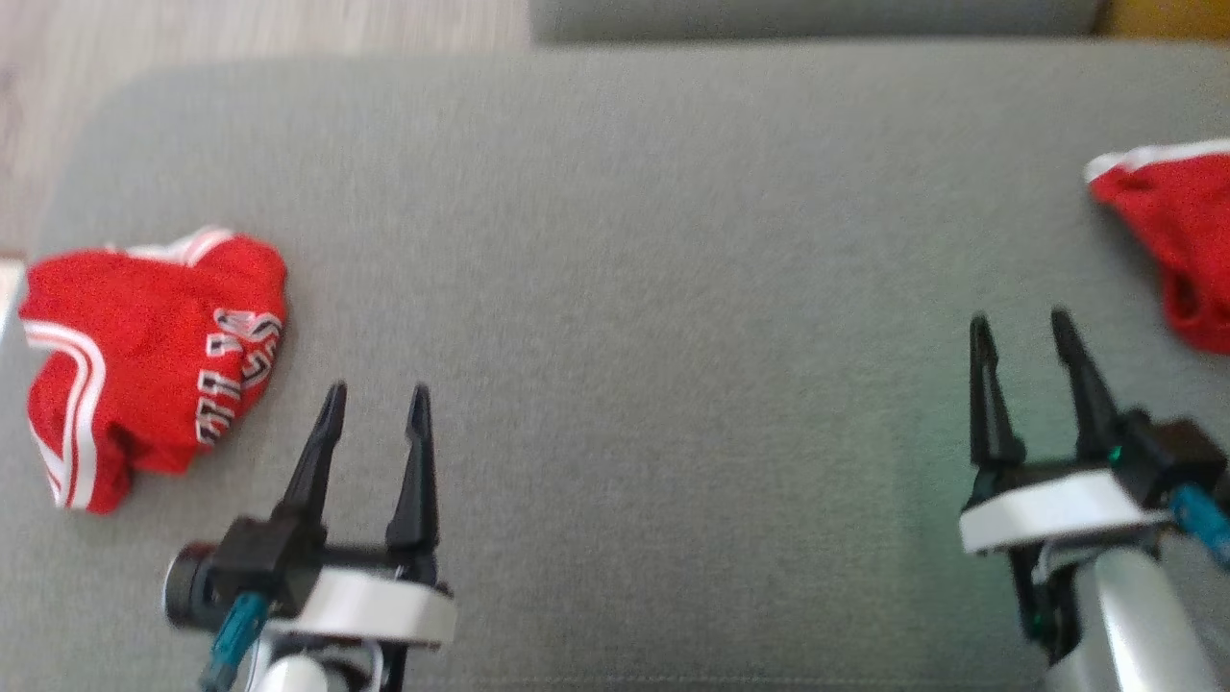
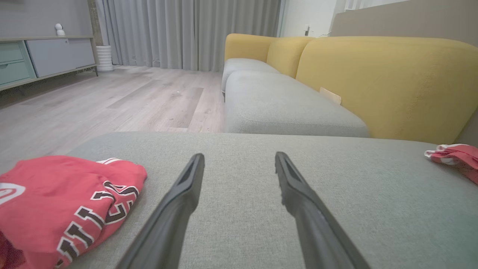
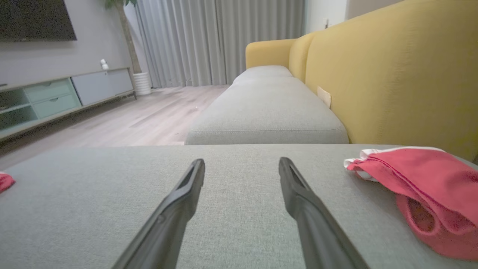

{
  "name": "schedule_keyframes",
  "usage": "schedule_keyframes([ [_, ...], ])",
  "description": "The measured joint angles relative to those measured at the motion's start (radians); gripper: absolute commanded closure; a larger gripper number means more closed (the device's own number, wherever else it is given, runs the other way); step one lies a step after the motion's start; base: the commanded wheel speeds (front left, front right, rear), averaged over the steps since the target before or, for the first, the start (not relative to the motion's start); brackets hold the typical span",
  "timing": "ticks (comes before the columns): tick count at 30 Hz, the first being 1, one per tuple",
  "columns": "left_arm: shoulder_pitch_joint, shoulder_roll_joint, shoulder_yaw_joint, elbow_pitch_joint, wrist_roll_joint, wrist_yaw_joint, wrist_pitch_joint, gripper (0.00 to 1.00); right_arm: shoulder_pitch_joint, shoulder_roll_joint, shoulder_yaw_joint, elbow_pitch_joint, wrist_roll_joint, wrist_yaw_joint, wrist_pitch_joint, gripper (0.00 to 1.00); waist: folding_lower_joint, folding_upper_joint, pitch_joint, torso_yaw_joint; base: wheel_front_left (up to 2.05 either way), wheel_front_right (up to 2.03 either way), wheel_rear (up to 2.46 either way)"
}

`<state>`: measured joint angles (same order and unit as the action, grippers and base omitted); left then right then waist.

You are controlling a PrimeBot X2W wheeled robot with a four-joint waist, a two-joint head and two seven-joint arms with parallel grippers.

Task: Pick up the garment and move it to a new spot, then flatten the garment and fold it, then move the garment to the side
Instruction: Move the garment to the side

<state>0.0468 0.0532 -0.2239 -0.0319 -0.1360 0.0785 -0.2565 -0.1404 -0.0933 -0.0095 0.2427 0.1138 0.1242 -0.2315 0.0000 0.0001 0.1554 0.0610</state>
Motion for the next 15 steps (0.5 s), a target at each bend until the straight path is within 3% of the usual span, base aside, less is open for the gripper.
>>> schedule_keyframes([
  [3,0.050,0.000,0.023,0.003,0.000,0.012,0.000,0.00,0.044,0.027,-0.007,0.013,0.035,0.000,-0.017,0.00,0.0000,0.0000,-0.068,-0.016,0.00,0.00,0.00],
  [8,0.113,0.000,0.044,-0.005,0.004,0.018,0.000,0.00,0.104,0.038,-0.017,-0.086,0.053,0.000,-0.020,0.00,0.0000,0.0000,-0.152,-0.039,0.00,0.00,0.00],
  [15,0.136,0.000,0.046,-0.026,0.043,-0.009,0.000,0.00,0.238,0.047,0.018,-0.134,0.024,0.000,-0.021,0.00,0.0000,0.0000,-0.206,-0.035,0.00,0.00,0.00],
])
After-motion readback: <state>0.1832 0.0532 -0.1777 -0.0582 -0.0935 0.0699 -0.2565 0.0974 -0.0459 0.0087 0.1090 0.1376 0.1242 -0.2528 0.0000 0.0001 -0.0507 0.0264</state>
